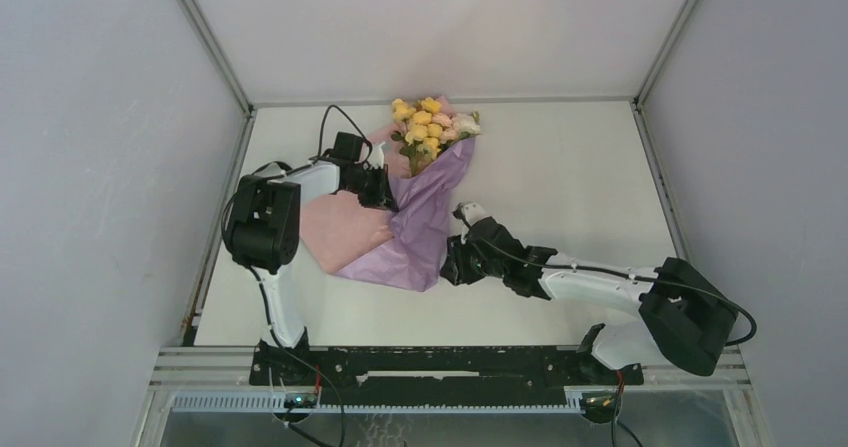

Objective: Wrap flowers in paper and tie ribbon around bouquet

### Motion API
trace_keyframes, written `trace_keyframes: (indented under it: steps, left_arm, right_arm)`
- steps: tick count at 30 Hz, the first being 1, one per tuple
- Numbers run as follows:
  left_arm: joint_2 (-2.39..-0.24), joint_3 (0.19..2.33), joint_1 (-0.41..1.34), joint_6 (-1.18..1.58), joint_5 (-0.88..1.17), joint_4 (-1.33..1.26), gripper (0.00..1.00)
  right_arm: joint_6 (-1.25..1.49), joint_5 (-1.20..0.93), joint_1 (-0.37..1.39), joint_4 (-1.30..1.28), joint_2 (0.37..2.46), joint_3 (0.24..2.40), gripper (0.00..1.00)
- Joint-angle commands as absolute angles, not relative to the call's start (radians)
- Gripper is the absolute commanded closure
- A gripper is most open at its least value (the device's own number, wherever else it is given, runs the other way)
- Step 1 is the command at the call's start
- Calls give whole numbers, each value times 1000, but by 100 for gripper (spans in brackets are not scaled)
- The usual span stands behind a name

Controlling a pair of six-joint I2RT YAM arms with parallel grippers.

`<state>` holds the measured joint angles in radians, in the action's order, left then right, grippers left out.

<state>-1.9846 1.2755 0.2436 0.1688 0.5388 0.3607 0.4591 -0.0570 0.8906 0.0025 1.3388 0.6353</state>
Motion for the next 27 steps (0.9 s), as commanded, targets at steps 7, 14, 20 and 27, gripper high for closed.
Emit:
trace_keyframes:
  steps: [7, 14, 20, 27]
  left_arm:
    - [-1960, 1319, 230, 185, 565, 347, 100]
    - [-1926, 1327, 227, 154, 535, 336, 100]
    - [-1911, 1335, 223, 137, 539, 336, 100]
    - [-1907, 1389, 177, 112, 464, 353, 100]
  right_arm:
    - [534, 35, 906, 214, 1355, 618, 73]
    - [427, -40, 939, 276, 1533, 741, 81]
    - [389, -63, 966, 231, 1702, 822, 84]
    - [403, -23, 990, 99, 1756, 791, 85]
